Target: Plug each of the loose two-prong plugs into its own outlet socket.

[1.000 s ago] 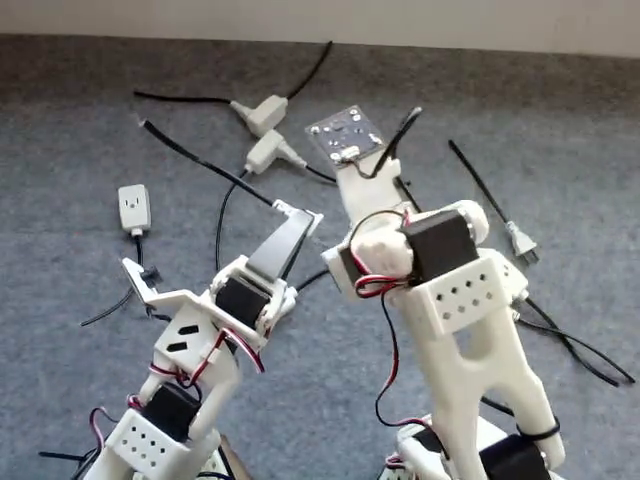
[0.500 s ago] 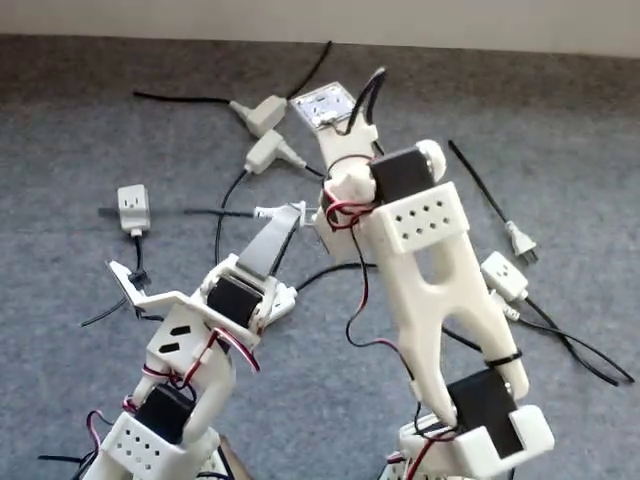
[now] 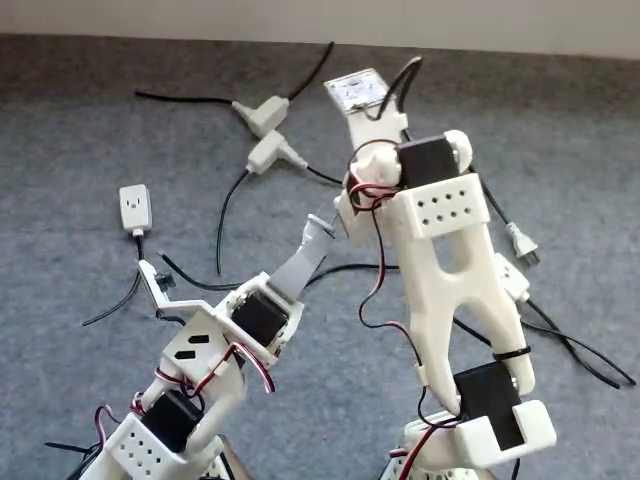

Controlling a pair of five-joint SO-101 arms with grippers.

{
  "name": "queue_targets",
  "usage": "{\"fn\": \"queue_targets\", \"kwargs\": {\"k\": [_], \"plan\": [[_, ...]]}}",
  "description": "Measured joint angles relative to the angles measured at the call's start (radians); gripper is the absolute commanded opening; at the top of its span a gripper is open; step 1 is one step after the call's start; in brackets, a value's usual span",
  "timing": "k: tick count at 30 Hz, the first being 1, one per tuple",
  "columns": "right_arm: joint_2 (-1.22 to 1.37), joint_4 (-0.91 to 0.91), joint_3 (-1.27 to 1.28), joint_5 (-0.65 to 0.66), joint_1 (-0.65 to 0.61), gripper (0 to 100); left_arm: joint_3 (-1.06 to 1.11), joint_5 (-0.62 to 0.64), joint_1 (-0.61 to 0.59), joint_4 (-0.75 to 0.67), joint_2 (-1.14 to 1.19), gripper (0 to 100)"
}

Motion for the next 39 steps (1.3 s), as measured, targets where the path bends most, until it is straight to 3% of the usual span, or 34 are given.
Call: {"fn": "queue_targets", "kwargs": {"k": [10, 17, 20, 26, 34, 39], "plan": [[-0.044, 0.000, 0.018, 0.021, 0.316, 0.6, -0.017, 0.002, -0.087, 0.038, 0.005, 1], [-0.210, 0.000, 0.216, 0.104, 0.422, 0.6, -0.193, -0.009, -0.169, 0.342, 0.005, 1], [-0.265, 0.000, 0.301, 0.126, 0.439, 0.6, -0.250, -0.078, -0.212, 0.462, 0.003, 1], [-0.336, 0.000, 0.431, 0.137, 0.440, 0.6, -0.324, -0.149, -0.311, 0.586, 0.017, 1], [-0.404, -0.069, 0.629, 0.137, 0.439, 0.6, -0.628, -0.153, -0.402, 0.624, 0.387, 1], [-0.440, -0.175, 0.789, 0.137, 0.437, 0.6, -0.927, -0.189, -0.400, 0.852, 0.755, 1]]}}
